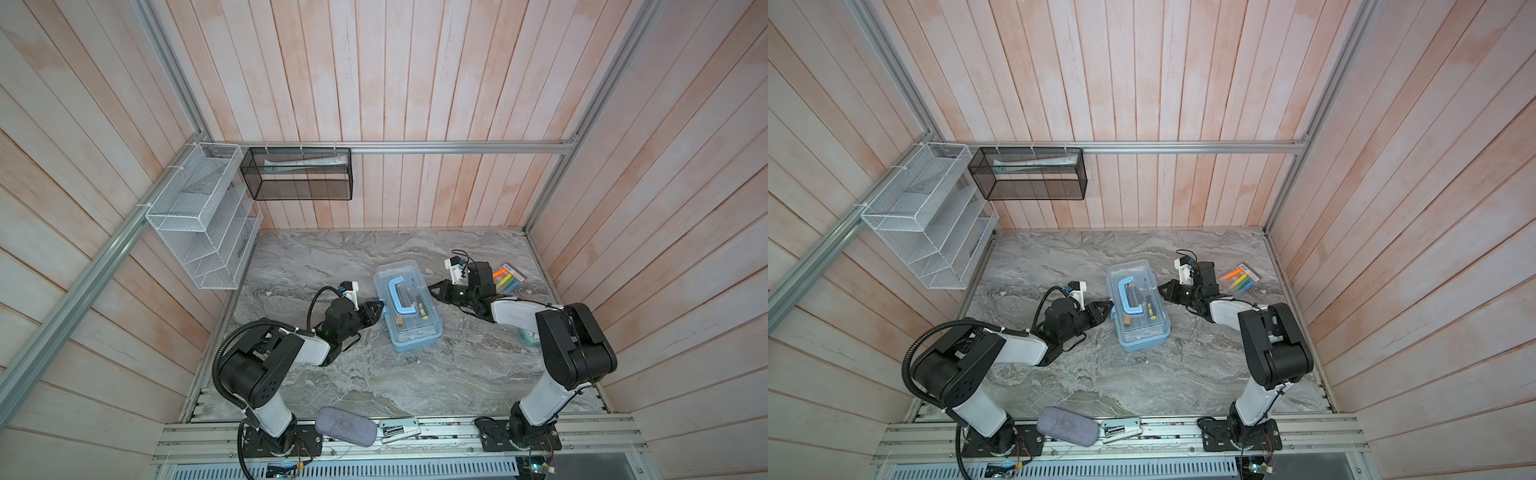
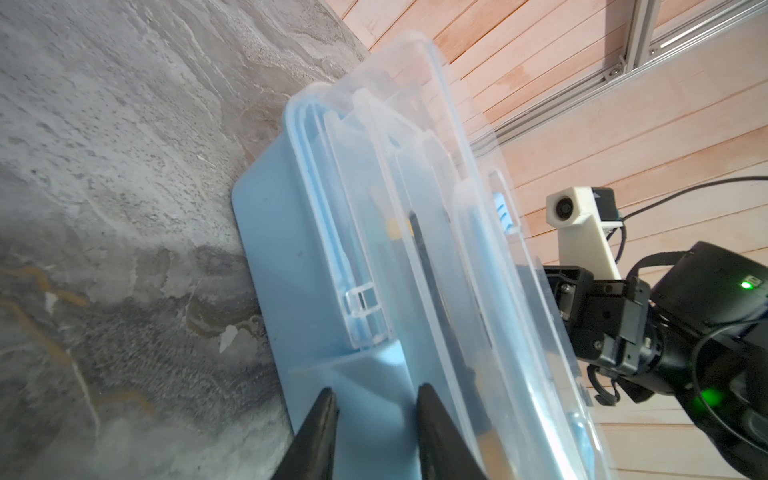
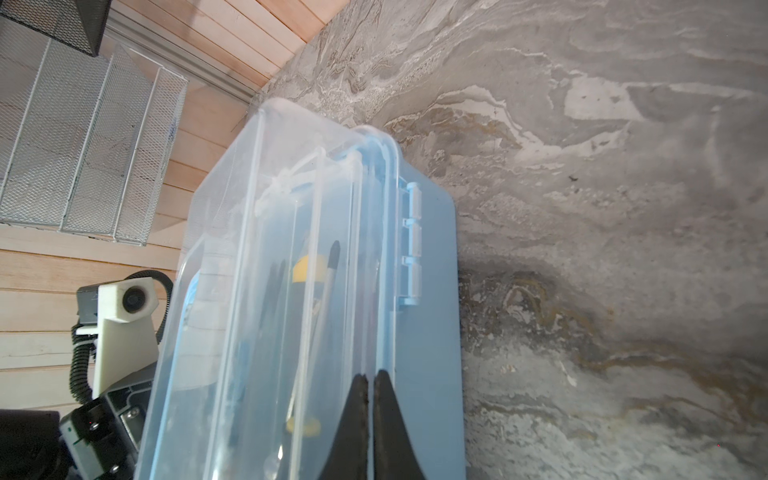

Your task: Pack the tool kit

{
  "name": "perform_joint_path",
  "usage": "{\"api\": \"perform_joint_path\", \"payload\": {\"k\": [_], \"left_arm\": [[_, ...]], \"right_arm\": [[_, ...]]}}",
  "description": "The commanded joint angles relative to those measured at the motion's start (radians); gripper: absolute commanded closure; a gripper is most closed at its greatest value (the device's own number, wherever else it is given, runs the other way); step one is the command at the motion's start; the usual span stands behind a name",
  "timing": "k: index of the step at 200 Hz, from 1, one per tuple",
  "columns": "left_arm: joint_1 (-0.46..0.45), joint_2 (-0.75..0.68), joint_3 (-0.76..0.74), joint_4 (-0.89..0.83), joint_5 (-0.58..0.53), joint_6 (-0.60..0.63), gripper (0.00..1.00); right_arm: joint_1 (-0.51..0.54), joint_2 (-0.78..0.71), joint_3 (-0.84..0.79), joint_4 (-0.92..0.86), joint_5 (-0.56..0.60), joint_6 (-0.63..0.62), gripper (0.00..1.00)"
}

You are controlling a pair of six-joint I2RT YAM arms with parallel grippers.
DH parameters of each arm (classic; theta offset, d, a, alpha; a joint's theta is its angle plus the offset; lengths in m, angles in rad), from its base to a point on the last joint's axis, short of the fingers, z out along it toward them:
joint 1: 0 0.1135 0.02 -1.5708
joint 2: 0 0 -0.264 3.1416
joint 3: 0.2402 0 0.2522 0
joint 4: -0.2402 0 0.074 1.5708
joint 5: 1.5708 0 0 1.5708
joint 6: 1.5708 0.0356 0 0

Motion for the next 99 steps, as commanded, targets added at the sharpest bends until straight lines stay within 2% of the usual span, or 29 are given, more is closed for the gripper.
{"api": "perform_joint_path", "payload": {"k": [1,47,99], "left_arm": [[-0.051,0.066,-0.022,0.117,0.109,-0.058,0.63],[-0.084,0.155,-0.019,0.243,0.136,-0.124,0.60],[-0.127,0.185,0.005,0.243,0.123,-0.130,0.61]], "right_arm": [[0.048,0.032,-0.040,0.002,-0.091,0.038,0.94],[0.125,0.012,-0.154,0.181,-0.061,0.197,0.94],[0.207,0.025,-0.255,0.376,-0.033,0.360,0.97]]}}
